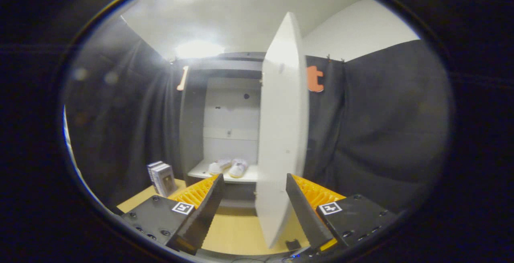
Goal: Open the shoe cabinet door, grab the shoes and put them into the shoe cabinet, then close the shoe cabinet door.
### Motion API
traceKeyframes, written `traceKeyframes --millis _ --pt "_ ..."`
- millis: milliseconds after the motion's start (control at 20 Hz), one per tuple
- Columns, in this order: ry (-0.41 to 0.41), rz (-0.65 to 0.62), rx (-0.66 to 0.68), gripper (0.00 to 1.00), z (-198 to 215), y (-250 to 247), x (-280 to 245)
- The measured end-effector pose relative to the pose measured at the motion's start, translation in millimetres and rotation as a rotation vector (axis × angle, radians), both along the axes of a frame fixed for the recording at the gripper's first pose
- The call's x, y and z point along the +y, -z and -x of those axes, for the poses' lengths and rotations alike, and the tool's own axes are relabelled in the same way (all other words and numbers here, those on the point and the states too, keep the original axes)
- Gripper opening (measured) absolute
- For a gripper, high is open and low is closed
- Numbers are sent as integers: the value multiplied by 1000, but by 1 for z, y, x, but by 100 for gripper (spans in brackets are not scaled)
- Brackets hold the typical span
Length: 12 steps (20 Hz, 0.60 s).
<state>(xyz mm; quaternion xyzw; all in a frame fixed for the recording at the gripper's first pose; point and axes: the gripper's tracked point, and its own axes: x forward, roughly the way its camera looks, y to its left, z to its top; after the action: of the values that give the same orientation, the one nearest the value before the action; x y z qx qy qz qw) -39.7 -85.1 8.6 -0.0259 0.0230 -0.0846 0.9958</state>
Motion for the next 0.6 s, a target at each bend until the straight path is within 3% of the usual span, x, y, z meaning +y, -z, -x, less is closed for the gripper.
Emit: traceKeyframes --millis 100,250,400,600 --pt "79 6 15 96 1 5 -52" --pt "106 -7 1 97 -30 10 -108" --pt "76 -5 -15 96 -87 22 -141" --pt "-24 -55 4 96 -151 43 -150"
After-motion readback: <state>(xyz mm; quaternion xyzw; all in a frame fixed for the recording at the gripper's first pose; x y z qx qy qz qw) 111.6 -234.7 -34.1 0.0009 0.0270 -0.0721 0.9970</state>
